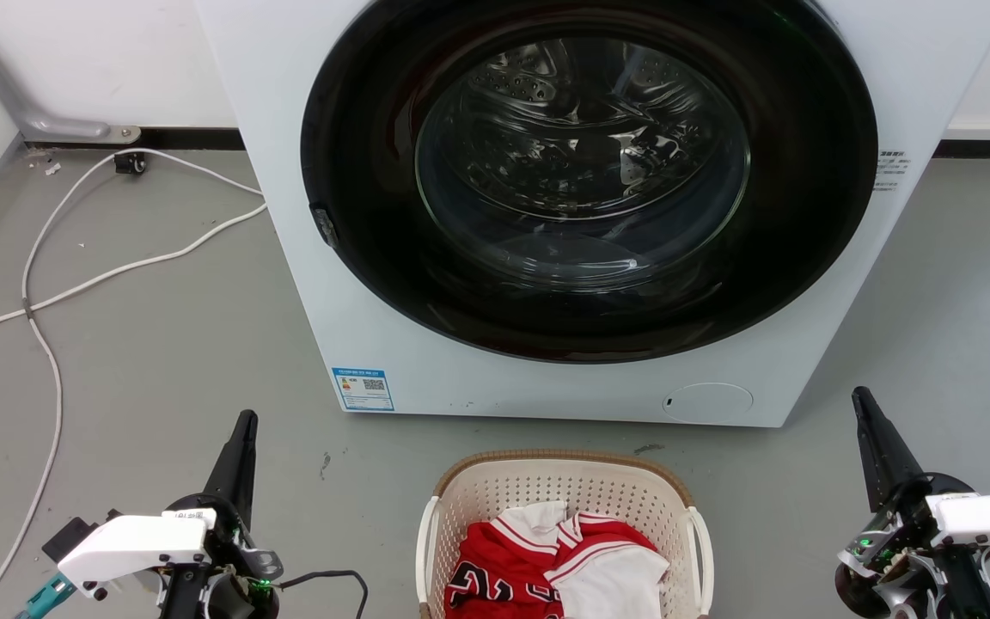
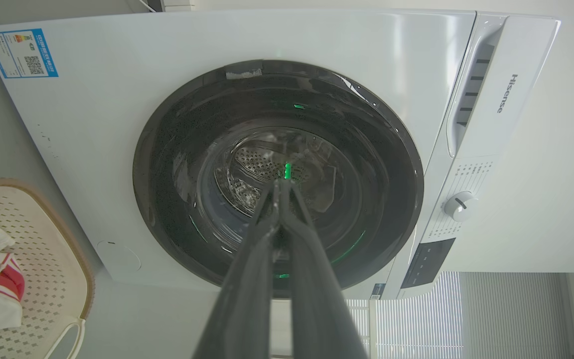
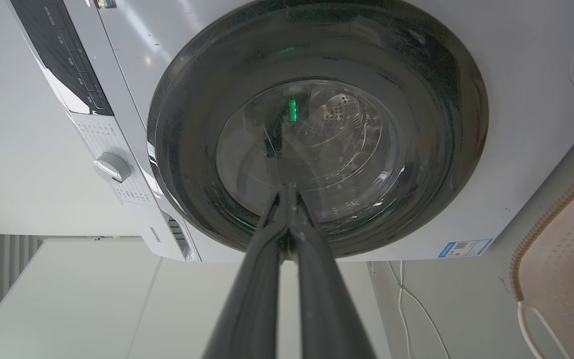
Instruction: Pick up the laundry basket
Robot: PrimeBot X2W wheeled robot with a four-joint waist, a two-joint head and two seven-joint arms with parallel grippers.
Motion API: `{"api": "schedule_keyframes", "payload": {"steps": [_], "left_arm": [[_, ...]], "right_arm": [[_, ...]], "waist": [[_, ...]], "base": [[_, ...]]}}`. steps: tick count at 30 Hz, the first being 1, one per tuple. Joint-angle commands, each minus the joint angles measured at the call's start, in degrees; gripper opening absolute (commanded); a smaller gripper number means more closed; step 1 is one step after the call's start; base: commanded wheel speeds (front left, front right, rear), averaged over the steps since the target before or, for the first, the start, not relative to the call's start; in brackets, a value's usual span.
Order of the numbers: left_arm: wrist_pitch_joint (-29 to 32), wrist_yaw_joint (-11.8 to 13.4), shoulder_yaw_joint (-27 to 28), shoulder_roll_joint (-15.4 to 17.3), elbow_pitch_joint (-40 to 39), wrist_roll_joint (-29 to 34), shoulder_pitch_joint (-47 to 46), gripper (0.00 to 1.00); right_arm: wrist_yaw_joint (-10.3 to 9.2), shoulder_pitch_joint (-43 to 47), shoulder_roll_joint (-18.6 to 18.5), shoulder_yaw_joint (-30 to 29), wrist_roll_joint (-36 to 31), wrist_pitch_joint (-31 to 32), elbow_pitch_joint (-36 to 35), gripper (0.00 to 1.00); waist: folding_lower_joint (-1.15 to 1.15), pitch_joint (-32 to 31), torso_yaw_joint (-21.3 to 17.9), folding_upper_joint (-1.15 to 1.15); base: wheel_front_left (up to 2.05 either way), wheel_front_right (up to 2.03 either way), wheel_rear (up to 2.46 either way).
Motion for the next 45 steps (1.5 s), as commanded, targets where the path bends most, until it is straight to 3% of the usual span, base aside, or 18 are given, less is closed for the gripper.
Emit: {"api": "schedule_keyframes", "payload": {"steps": [1,28,29,30,31,32,45], "left_arm": [[0.1,-0.1,0.2,0.0,0.1,0.2,-0.6,0.0],[0.2,-0.1,0.3,-0.1,0.1,0.2,-0.6,0.0],[0.2,-0.1,0.3,-0.1,0.1,0.2,-0.6,1.0],[-0.1,0.0,0.0,-0.1,0.2,0.2,0.1,0.0],[-0.1,0.0,0.0,-0.1,0.6,0.2,0.3,0.0],[0.0,0.0,-0.1,-0.3,1.3,0.2,1.0,1.0],[-3.4,0.0,-1.3,-0.3,-0.1,2.4,2.9,1.0]], "right_arm": [[0.0,-0.6,0.0,0.0,0.1,0.2,0.0,0.0],[0.0,-0.6,0.0,0.0,0.1,0.1,0.0,0.0],[0.0,-0.6,0.0,0.0,0.1,0.1,0.0,1.0],[0.01,0.1,0.0,0.0,0.0,0.0,0.1,0.0],[0.0,0.4,0.0,0.1,-0.1,-0.1,0.5,0.0],[0.0,1.1,0.1,0.1,0.0,0.0,1.3,1.0],[0.0,2.8,0.1,1.7,-2.1,-3.4,0.3,1.0]], "waist": [[0.0,0.0,0.0,0.0],[0.0,0.0,0.0,0.0],[0.0,0.0,0.0,0.0],[0.0,0.0,0.0,0.0],[0.0,0.0,0.0,0.0],[0.0,0.0,0.0,0.0],[0.0,0.1,0.0,0.0]], "base": [[0.0,0.0,0.0],[0.0,0.0,0.0],[0.0,0.0,0.0],[0.0,0.0,0.0],[0.0,0.0,0.0],[0.0,0.0,0.0],[0.0,0.0,0.0]]}}
